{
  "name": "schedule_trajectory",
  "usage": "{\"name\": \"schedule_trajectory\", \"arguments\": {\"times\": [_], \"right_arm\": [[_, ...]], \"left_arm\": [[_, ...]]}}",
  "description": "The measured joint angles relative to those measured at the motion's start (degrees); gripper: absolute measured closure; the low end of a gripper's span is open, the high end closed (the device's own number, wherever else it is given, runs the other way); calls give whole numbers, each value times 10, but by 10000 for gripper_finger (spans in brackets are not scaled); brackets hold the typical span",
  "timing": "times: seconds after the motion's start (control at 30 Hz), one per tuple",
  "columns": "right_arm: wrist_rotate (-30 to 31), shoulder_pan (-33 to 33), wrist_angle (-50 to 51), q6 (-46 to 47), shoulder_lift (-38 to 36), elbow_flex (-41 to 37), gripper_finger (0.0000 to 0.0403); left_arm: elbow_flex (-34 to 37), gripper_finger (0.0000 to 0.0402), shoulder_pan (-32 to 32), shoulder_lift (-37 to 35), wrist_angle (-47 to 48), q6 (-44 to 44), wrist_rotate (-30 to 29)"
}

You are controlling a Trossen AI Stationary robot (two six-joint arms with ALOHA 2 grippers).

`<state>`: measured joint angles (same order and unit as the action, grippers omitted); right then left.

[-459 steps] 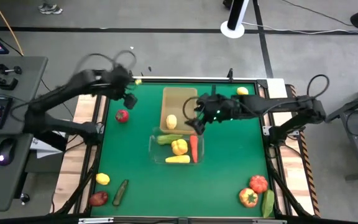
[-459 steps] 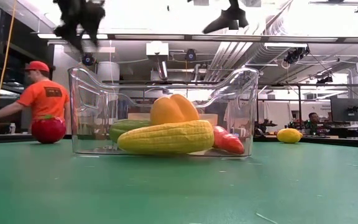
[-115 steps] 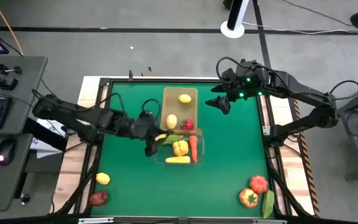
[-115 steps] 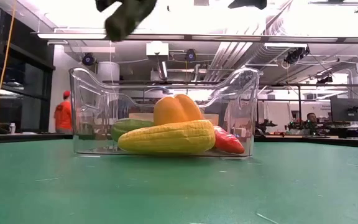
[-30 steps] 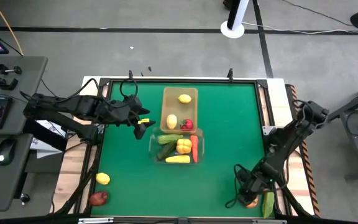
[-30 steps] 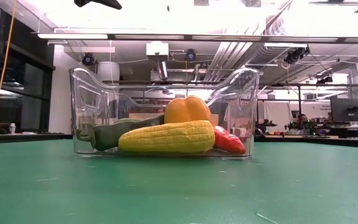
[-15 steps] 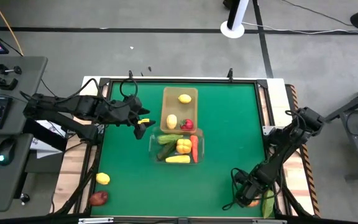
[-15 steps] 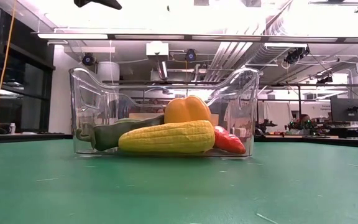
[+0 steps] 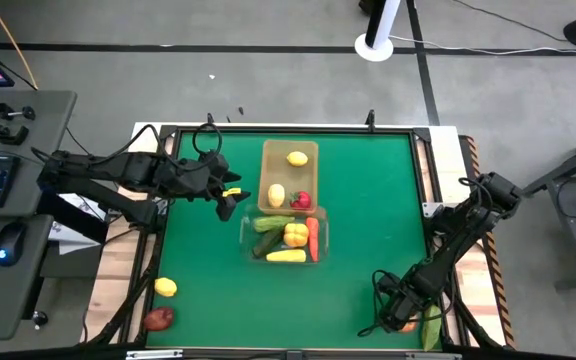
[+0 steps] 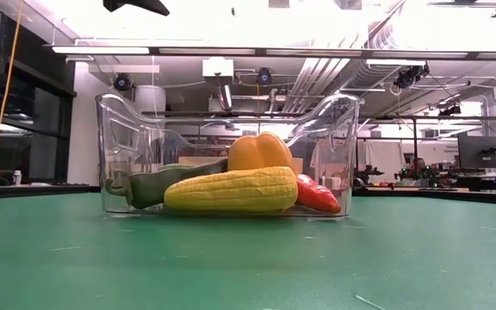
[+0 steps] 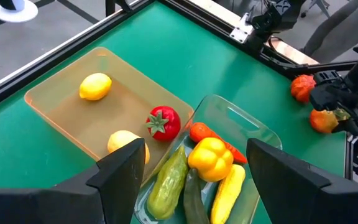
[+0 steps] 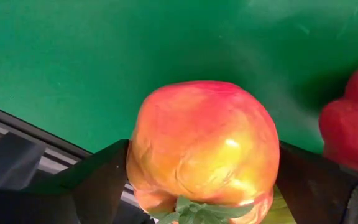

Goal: Sort produce into baskets
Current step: Put the orange tomato into the orange bin

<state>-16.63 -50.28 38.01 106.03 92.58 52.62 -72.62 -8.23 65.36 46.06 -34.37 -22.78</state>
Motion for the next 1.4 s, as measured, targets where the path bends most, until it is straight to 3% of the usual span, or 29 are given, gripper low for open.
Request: {"name": "schedule_trajectory", "arguments": {"times": [0.3,0.53,0.7,0.97,1.2,1.4], "right_arm": [[5,3,-32,6,0,-1,47],[56,26,-31,-24,-2,32,89],[91,67,14,-112,-2,93,100],[194,183,186,-321,-3,245,103],[253,299,270,-504,-4,372,104],[263,398,246,-602,-4,411,104]], "left_arm": [[0,133,1,0,0,10,-1],[1,133,23,-20,-4,15,-2],[1,133,59,-72,-57,63,0],[0,133,123,-141,-87,120,6],[0,133,159,-150,-87,142,78],[0,133,160,-163,-121,236,209]]}}
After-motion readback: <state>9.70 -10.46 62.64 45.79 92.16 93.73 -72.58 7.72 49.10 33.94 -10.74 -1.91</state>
